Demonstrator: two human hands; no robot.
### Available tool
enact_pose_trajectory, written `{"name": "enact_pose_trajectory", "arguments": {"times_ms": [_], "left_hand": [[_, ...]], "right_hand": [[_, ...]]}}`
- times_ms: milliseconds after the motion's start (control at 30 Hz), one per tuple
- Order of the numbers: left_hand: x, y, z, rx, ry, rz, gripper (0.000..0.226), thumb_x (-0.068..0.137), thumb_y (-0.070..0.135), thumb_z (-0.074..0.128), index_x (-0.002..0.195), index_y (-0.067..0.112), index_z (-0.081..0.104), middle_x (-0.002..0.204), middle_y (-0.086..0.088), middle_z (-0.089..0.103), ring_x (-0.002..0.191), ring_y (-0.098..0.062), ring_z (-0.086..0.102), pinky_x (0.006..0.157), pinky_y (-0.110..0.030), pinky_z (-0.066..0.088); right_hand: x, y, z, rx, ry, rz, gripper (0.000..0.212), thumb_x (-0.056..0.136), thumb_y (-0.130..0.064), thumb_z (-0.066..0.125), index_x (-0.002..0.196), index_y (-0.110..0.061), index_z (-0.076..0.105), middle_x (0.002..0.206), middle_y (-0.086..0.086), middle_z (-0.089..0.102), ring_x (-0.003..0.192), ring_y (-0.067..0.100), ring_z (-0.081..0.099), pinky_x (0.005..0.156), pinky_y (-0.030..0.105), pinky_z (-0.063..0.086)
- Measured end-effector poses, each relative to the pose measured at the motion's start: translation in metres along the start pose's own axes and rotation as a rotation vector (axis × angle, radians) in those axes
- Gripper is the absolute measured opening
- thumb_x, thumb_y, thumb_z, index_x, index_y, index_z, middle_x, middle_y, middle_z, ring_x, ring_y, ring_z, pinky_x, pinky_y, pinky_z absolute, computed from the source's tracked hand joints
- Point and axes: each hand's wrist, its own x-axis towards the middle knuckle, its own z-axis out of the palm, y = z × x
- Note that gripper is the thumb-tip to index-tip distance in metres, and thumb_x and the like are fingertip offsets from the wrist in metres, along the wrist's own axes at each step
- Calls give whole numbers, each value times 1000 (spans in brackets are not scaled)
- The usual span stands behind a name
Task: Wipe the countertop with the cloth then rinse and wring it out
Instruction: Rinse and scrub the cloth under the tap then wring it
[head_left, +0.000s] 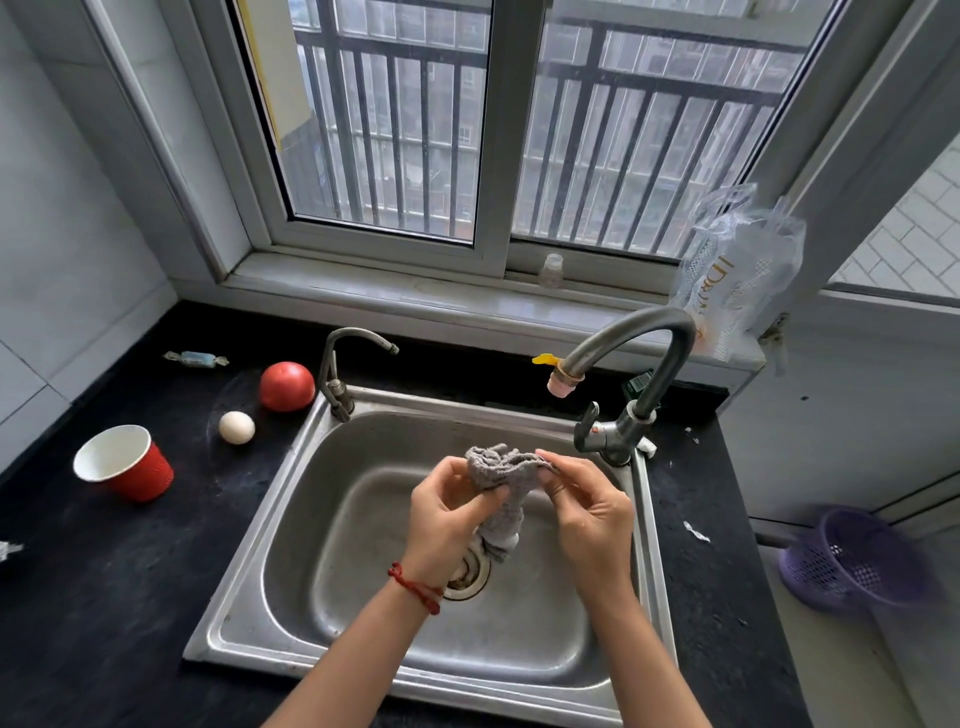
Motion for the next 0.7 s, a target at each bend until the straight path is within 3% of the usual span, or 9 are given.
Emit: {"name": "enact_pose_trajectory", "arguments": {"times_ms": [100,233,400,467,567,633,700], "left_hand": [[2,2,-4,-45,35,-18,34,60,6,72,91,-3,60,81,5,73,77,-5,67,72,-23,57],[2,7,-8,-106,-43,-50,28,66,-6,72,91,-3,61,101,0,71,88,-5,68,73,-19,57],[6,14,-12,-228,-166,-134,46,46,16,77,83,9,50,64,3,67,60,-9,62,54,-20,53],[7,15,-15,-289,-229,-199,58,43,12,77,94,12,48,68,2,67,60,-11,64,54,-21,54],[10,14,-22,-306,-292,-262,75,42,7,76,113,10,53,90,-7,70,78,-16,68,67,-24,57],[11,17,-28,-186,-404,-276,68,44,8,79,110,4,60,93,-9,70,83,-18,67,71,-25,56],[13,22,-33,-41,-528,-305,54,44,11,83,95,5,68,83,-2,72,76,-13,66,67,-22,56]], "right_hand": [[-3,-1,0,23,-22,48,26,85,0,59,82,-25,67,78,-10,72,79,-2,65,72,8,47],[-4,0,4,14,-31,78,20,90,-5,52,82,-22,58,77,-5,62,71,0,57,67,12,45],[-3,2,6,14,4,107,19,93,-8,48,82,-22,56,74,-4,60,68,1,54,63,21,45],[-2,1,5,-8,30,100,20,93,-9,47,81,-23,55,74,-3,59,65,0,53,60,18,44],[1,0,1,-76,108,59,24,92,-8,48,80,-28,53,74,-8,58,68,-3,54,63,12,43],[4,0,-3,-122,146,34,29,92,-6,49,79,-31,51,74,-10,58,70,-7,56,64,8,42],[4,1,-5,-166,148,16,29,92,-6,49,79,-32,51,73,-9,58,71,-6,56,64,9,42]]}}
